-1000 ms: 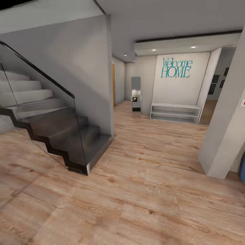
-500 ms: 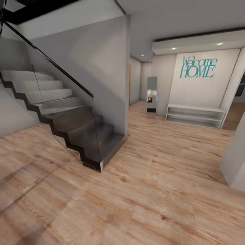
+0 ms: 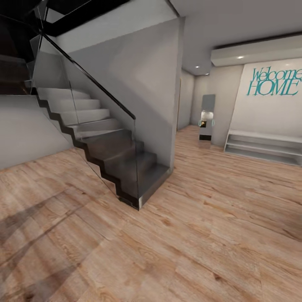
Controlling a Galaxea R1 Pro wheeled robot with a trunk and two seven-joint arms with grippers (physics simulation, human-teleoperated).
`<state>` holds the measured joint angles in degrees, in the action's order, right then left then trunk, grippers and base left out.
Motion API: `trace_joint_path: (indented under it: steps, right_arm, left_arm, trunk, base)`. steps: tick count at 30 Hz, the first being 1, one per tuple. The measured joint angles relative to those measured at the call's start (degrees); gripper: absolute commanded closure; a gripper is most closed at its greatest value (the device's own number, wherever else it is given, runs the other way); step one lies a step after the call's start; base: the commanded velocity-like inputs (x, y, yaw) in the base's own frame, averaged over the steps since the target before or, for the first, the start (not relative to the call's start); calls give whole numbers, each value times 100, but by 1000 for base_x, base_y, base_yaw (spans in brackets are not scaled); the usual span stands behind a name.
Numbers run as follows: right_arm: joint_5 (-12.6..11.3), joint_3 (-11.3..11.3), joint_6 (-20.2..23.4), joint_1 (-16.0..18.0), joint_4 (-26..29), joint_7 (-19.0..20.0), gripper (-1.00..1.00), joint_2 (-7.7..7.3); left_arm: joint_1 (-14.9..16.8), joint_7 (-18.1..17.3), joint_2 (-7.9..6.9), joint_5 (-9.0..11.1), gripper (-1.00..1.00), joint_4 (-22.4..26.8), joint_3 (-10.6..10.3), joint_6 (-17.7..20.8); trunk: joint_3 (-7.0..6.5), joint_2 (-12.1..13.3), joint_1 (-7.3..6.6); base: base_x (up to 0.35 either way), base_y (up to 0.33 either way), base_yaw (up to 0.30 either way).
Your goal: Pick up the poster from the kitchen countertop and hang it on one of the wall nails in the kitchen.
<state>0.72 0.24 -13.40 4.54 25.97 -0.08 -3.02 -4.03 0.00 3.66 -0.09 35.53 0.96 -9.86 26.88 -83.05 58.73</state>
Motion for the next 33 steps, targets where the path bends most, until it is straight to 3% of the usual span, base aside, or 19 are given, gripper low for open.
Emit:
trace_joint_path:
  steps: [12, 33]
  right_arm:
    - [-4, -8, -8, 0, 2, 1, -100, 3]
    - [0, -3, -14, 0, -1, -3, -100, 13]
  left_arm:
    - [0, 0, 0, -1, -100, 0, 0, 0]
    - [0, 0, 0, -2, -100, 1, 0, -2]
  trunk:
    - [0, 0, 0]
    - [0, 0, 0]
  base:
    - [-85, -186, 177]
    - [-4, -10, 292]
